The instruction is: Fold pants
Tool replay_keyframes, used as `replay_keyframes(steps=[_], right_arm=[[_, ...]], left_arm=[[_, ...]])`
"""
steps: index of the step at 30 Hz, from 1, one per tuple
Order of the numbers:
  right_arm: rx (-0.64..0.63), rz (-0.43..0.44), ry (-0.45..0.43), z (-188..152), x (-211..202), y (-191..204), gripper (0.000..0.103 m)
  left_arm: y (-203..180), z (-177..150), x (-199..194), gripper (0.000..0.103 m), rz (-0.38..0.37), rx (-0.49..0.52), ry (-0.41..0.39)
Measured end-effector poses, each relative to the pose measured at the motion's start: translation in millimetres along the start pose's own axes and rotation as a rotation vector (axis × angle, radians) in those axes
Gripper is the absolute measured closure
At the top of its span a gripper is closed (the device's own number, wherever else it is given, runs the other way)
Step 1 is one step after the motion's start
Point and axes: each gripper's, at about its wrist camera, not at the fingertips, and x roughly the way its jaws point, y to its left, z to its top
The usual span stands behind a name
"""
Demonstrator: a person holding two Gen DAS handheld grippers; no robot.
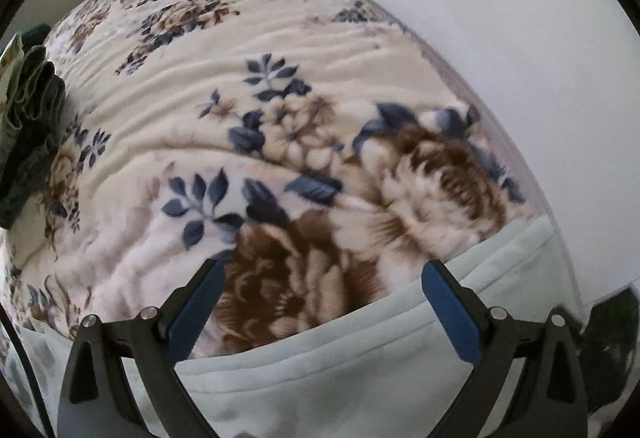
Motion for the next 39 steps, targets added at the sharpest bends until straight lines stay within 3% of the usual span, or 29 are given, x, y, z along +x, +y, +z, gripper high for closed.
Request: replay_keyframes(steps=[1,4,5,6,8,14,21,26,34,39], right_arm=[[-0.021,-0.032,0.027,3,13,-1,0.026],[-0.015,-0.045,0.000,10,28,-3,0.027],[-0.025,-0.074,-0.007,9,29,3,0.035],[-0.047,-0.117,-0.020,7,28,10,0.054],[-0.060,-0.160,-0.031,-3,23,19,0.075],[-0.250,-0.318,-0.108,-30,19,95,0.079],[-0.424,-0.443,-0.148,-95,32,186,0.080],[-0.532,-0.500,-0.144,-166,48,229,0.080],[-0.639,-0.517,-0.089,-280,123,277,0.081],[-0.774,-0.537,-0.009,-378,185,304,0.081]], left_arm=[[1,-5,4,0.002,0.004,0.009,0.002],[4,-18,28,0.002,-0.015,-0.010,0.048],[7,-22,33,0.002,-0.014,-0.022,0.063],[12,-26,35,0.002,-0.009,-0.033,0.067],[19,-35,32,0.002,0.013,-0.047,0.069],[56,-63,12,0.002,0.029,-0.098,0.083],[120,-103,-17,0.002,0.025,-0.187,0.097],[179,-137,-40,0.002,0.024,-0.269,0.093],[291,-193,-80,0.002,0.064,-0.357,0.062],[373,-236,-113,0.002,0.089,-0.469,0.029]])
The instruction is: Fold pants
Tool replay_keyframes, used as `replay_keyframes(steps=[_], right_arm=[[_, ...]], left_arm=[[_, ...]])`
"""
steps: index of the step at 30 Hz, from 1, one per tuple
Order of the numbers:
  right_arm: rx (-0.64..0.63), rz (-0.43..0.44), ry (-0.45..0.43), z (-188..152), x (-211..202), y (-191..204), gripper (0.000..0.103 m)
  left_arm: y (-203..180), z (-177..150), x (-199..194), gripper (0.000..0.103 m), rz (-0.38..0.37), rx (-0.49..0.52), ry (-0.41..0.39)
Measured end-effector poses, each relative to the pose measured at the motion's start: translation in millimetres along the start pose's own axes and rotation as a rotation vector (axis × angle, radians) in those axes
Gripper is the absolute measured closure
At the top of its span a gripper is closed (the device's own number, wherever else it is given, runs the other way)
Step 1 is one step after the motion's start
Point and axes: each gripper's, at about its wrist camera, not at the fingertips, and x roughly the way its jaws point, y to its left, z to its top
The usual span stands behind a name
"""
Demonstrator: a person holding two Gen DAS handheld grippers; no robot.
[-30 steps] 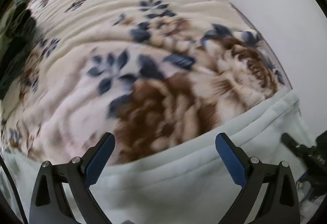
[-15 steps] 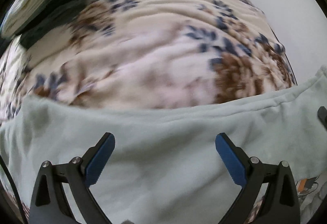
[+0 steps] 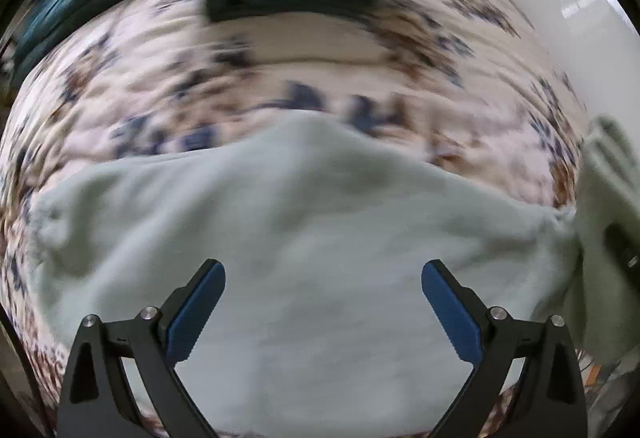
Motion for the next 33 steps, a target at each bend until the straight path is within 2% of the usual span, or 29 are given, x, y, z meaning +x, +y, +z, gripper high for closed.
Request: replay_keyframes(steps=[4,7,9,12,14,16,17,18,20,25,29,32,33], right_arm=[[-0.135,0.010,0.070,-44,33,78,0.081],[-0.228,-0.001,0.136,-86,65,124,0.081],[-0.267,-0.038,0.191,-117,88,143,0.081],[-0.327,-0.117,0.226,-143,108,154,0.079],[-0.349,-0.125,0.236,-144,110,155,0.074],[-0.374,-0.083,0.295,-140,108,159,0.052],[-0.389,-0.060,0.337,-137,105,161,0.037],[-0.402,-0.045,0.376,-135,101,164,0.031],[-0.395,-0.015,0.436,-129,89,165,0.031],[-0.280,0.035,0.475,-101,61,143,0.031],[-0.219,0.004,0.527,-93,79,126,0.031],[-0.187,0.046,0.665,-110,107,128,0.031],[-0.226,0.043,0.699,-118,112,136,0.029]], left_arm=[[69,-3,-17,0.002,0.018,-0.085,-0.049],[105,-5,-20,0.002,0.066,-0.092,-0.073],[123,-7,-18,0.002,0.089,-0.108,-0.070],[154,-15,-11,0.002,0.112,-0.157,-0.074],[165,-20,-3,0.002,0.097,-0.181,-0.057],[174,-25,10,0.002,0.072,-0.214,-0.011],[175,-27,16,0.002,0.072,-0.226,0.010],[176,-31,23,0.002,0.084,-0.229,0.031],[174,-37,38,0.002,0.100,-0.218,0.074],[161,-40,69,0.000,0.152,-0.147,0.157],[163,-35,91,0.000,0.145,-0.146,0.217],[164,-30,97,0.000,0.145,-0.156,0.256],[163,-30,98,0.000,0.151,-0.153,0.258]])
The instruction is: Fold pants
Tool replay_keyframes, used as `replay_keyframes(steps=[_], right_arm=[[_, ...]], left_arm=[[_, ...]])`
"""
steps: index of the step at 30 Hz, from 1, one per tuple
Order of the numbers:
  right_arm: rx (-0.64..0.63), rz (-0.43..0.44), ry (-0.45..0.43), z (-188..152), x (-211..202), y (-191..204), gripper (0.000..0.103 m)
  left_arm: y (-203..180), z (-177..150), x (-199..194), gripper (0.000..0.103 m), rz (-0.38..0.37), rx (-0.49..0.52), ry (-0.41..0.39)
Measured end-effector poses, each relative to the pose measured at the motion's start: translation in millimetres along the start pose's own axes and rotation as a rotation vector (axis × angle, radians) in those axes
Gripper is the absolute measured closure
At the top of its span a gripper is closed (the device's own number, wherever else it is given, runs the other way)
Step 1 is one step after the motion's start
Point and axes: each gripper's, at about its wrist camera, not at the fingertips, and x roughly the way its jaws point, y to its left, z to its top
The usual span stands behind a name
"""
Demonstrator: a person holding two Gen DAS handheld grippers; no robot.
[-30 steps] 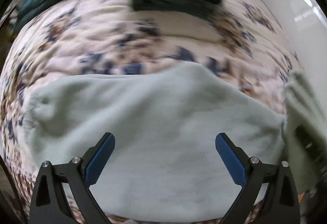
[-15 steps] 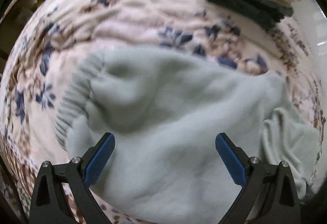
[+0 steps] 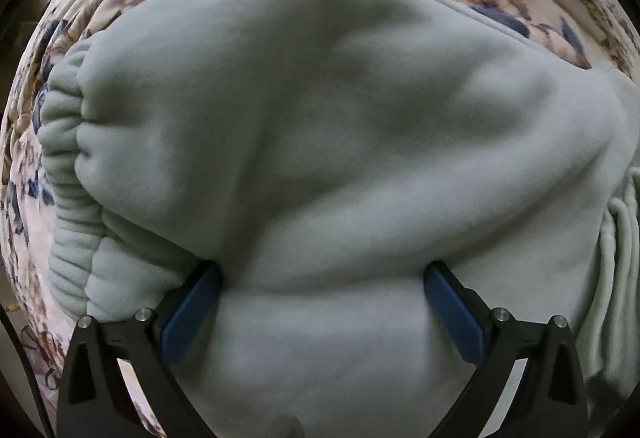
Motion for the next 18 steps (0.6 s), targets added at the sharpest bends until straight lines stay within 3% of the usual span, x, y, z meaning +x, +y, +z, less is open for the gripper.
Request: replay_keyframes(steps=[2,4,8,11,18], right_arm=[[-0.062,-0.007,0.024,-4,3,12,0.029],[-0.050,0.054,0.025,-5,-8,12,0.029],[0.005,0.126,-0.064,-1,-49,4,0.029],[0.035,0.070,-0.091,14,-51,0,0.029],[0.110,-0.046,-0.066,55,13,4,0.033]], left_arm=[[-2,2,3,0.000,0.013,0.004,0.009],[-3,3,0,0.000,0.015,0.001,0.016],[-6,-6,-21,0.000,0.030,0.023,-0.045],[0,-16,-35,0.000,0.024,0.001,-0.069],[45,-29,-76,0.001,-0.061,-0.150,-0.150]])
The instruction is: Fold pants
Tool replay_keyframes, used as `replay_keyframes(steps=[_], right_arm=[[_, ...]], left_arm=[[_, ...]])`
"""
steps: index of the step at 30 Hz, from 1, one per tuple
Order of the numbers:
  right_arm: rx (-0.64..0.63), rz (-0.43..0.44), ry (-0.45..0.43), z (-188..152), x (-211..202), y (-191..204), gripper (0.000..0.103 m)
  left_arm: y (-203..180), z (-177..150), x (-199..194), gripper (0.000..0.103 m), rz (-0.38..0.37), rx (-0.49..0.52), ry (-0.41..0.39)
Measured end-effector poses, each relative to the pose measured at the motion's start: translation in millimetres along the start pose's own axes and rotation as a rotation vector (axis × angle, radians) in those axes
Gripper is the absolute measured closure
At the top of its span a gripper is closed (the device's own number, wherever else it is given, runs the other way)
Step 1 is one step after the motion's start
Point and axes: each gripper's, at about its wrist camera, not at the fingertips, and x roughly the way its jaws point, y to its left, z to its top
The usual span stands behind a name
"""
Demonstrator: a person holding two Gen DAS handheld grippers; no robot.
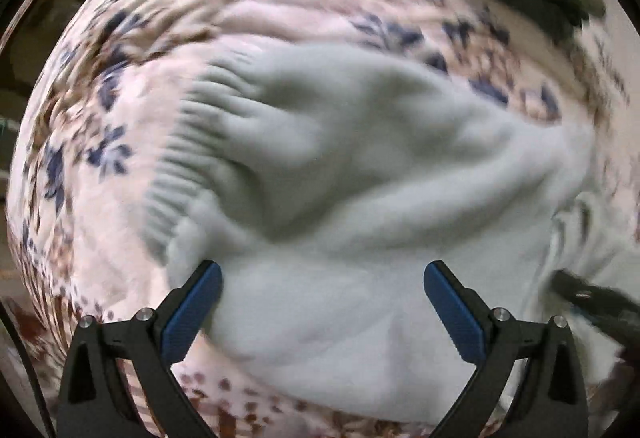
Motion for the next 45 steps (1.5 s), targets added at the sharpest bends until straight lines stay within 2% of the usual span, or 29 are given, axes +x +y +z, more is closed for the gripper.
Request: replay_keyframes(steps=[3,5,8,11,14,16,19,21,25,26,29,31,33,34,36,38,39,40,41,45], right_arm=[[-0.110,0.002,0.013,-1,-2,20,0.033],[-0.167,-0.031,0.024,-3,-5,24,0.033],[-0.085,0.051,0.032,-2,-13,9,0.033],[-0.039,0.106,0.041,-2,-18,-3,0.033],[-0.012,0.122,0.046,-5,-19,-5,0.033],[-0.030,0.121,0.043,-7,-21,-6,0.033],[-0.030,0.137,0.033,-8,-24,-6,0.033],[-0.022,0.100,0.018,-13,-28,-9,0.033],[-0.016,-0.036,0.015,-23,-34,-31,0.033],[-0.011,-0.045,0.020,-25,-34,-36,0.033],[-0.028,-0.005,-0.008,-32,-40,-39,0.033],[-0.140,0.014,-0.008,-37,-44,-22,0.033],[-0.222,0.074,0.012,-43,-45,-6,0.033],[-0.263,0.079,0.024,-47,-42,2,0.033],[-0.327,0.038,0.047,-53,-33,13,0.033],[-0.338,0.041,0.046,-58,-32,16,0.033],[-0.341,0.064,0.030,-60,-35,16,0.036],[-0.336,0.073,0.014,-61,-37,15,0.046],[-0.320,0.079,0.002,-62,-38,10,0.086],[-0.216,0.135,-0.059,-63,-48,-8,0.090]], left_arm=[[30,5,-18,0.001,-0.102,-0.104,-0.031],[55,-2,-21,0.002,-0.181,-0.191,-0.035],[73,-16,-26,0.002,-0.226,-0.309,-0.043],[93,-34,-28,0.002,-0.306,-0.484,-0.069],[108,-51,3,0.002,-0.424,-0.614,-0.016],[112,-57,28,0.002,-0.538,-0.683,-0.015],[105,-47,46,0.007,-0.601,-0.720,-0.042],[90,-30,46,0.014,-0.591,-0.670,-0.063],[57,-3,37,0.014,-0.562,-0.565,-0.103],[52,1,40,0.014,-0.556,-0.546,-0.101],[42,13,61,0.014,-0.483,-0.523,-0.044],[40,14,64,0.015,-0.459,-0.503,-0.031],[38,14,60,0.015,-0.454,-0.474,-0.035],[37,14,59,0.015,-0.449,-0.462,-0.034],[37,14,57,0.015,-0.449,-0.457,-0.029],[39,12,54,0.015,-0.444,-0.449,-0.027],[40,13,54,0.015,-0.444,-0.448,-0.023],[43,10,54,0.015,-0.445,-0.448,-0.023],[45,7,53,0.015,-0.443,-0.446,-0.024],[45,4,54,0.015,-0.430,-0.430,-0.023]])
